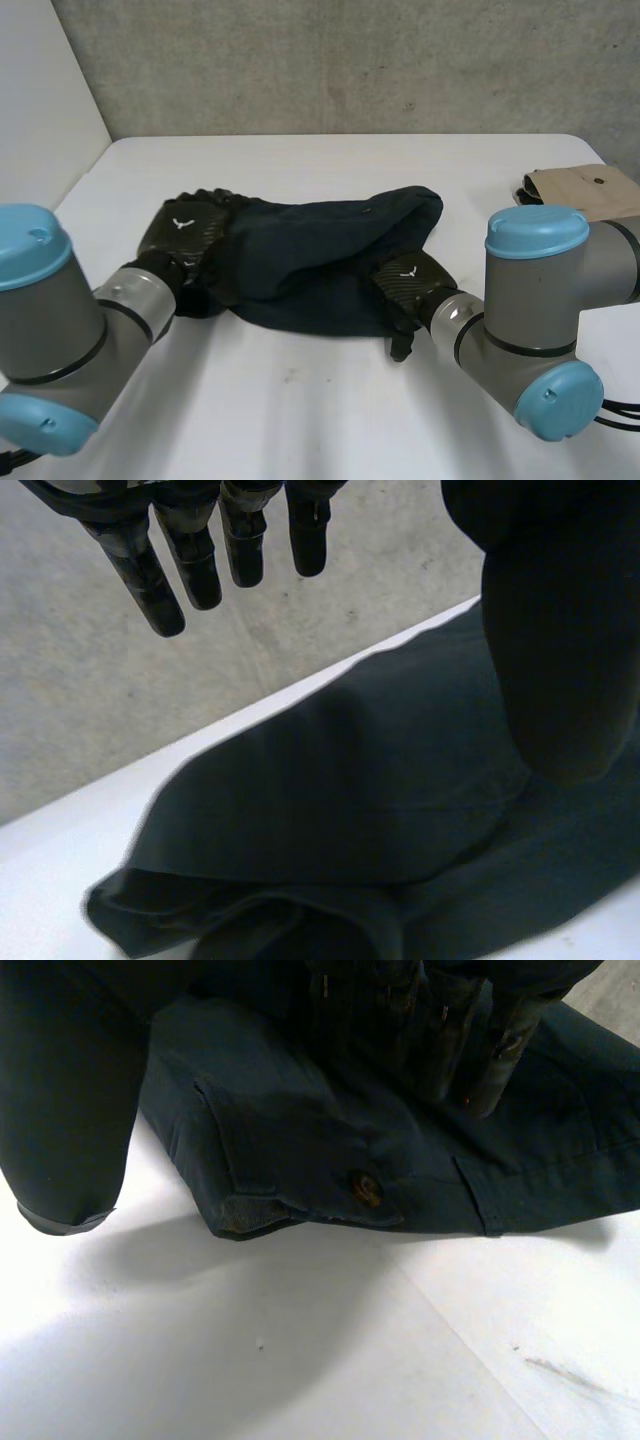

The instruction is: Fold the laundry.

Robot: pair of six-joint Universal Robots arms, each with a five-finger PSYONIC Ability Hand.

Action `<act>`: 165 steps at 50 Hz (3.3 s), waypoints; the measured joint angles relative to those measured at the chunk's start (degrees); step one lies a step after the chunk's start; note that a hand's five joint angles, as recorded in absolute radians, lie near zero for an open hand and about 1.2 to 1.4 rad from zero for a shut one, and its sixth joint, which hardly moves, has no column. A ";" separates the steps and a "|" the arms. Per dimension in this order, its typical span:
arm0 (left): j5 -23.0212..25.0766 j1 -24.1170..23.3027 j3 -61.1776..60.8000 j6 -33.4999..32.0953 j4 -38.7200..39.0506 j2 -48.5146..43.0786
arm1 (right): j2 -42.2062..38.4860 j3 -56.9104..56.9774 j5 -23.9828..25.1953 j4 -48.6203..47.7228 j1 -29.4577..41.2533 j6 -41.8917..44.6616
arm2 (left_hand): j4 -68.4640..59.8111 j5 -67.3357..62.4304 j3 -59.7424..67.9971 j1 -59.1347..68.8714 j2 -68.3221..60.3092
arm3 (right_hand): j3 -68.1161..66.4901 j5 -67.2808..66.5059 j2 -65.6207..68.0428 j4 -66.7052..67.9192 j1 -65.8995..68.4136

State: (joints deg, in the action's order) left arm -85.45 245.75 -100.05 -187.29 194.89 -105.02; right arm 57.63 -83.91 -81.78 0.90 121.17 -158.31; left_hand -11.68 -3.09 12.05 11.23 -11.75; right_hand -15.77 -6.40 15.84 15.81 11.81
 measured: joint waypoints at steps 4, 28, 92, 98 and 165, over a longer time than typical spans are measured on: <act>0.69 -0.69 3.10 0.73 0.16 -4.37 | 0.34 -0.68 -0.57 0.01 0.16 0.08 | -0.60 -0.28 0.54 0.68 -0.84 | 0.00 -0.03 0.00 0.00 0.00; 1.21 -3.42 24.67 -8.07 2.68 -22.52 | 1.25 -2.02 -0.67 0.10 -0.59 0.90 | -56.66 -53.52 55.88 54.57 -56.67 | 0.00 -0.04 0.00 0.00 0.00; 4.44 2.77 -3.89 -9.55 -0.72 -1.71 | -6.27 4.05 -3.26 -4.71 1.79 -1.36 | -13.36 -12.14 12.79 13.57 -13.05 | -11.06 -9.51 10.84 11.37 11.34; 4.88 3.12 -1.68 -9.69 -2.11 -5.16 | -8.02 6.71 -3.25 -4.33 2.45 -3.26 | -13.42 -12.35 12.82 13.57 -13.08 | -15.69 -13.17 15.65 15.59 15.07; -5.15 3.88 20.04 -7.64 -12.28 -8.99 | 1.59 26.23 -1.51 23.88 -8.40 11.28 | -56.99 -53.69 56.05 52.82 -56.81 | -51.31 -50.21 51.40 52.26 44.15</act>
State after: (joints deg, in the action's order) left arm -90.60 249.64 -80.01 -194.94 182.60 -114.01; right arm 59.22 -57.68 -83.29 24.78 112.77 -147.03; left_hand -68.67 -56.78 68.11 64.05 -68.57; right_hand -67.07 -56.61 67.24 68.06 55.96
